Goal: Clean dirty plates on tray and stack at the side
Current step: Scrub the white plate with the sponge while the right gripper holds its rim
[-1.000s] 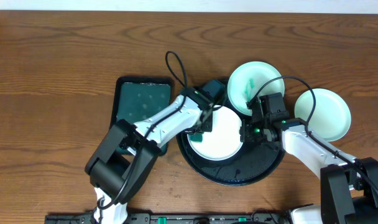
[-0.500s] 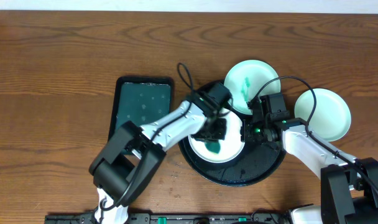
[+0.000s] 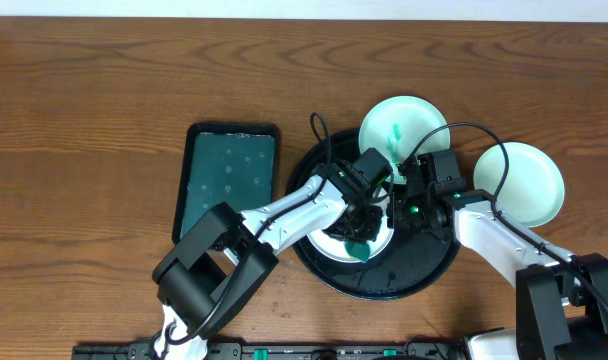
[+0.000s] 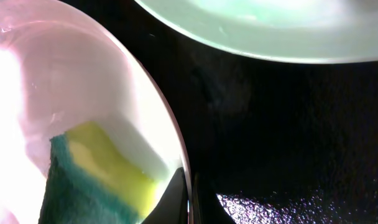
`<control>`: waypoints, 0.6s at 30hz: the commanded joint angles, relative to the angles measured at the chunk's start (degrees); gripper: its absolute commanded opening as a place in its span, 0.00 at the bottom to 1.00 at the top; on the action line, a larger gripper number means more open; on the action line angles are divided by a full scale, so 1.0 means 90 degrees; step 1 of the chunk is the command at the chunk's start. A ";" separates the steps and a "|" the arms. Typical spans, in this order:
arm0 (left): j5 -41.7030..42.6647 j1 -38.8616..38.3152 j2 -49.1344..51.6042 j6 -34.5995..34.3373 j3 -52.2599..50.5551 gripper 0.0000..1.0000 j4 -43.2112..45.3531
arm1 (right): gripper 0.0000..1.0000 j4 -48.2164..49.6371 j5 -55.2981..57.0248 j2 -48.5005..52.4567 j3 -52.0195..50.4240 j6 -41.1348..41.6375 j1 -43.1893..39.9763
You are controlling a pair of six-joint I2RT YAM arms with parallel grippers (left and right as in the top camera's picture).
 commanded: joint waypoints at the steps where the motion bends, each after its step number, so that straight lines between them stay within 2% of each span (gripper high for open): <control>1: -0.0699 -0.0165 0.0221 -0.0044 -0.0160 0.07 -0.0656 | 0.01 -0.0148 0.0257 0.0177 -0.0126 -0.0056 0.0022; 8: -0.1962 -0.0066 0.0080 -0.0702 -0.0066 0.07 -0.1229 | 0.01 -0.0153 0.0257 0.0177 -0.0126 -0.0056 0.0022; 18: -0.4192 -0.0058 -0.0007 -0.0954 0.0019 0.07 -0.1581 | 0.01 -0.0155 0.0257 0.0177 -0.0126 -0.0058 0.0022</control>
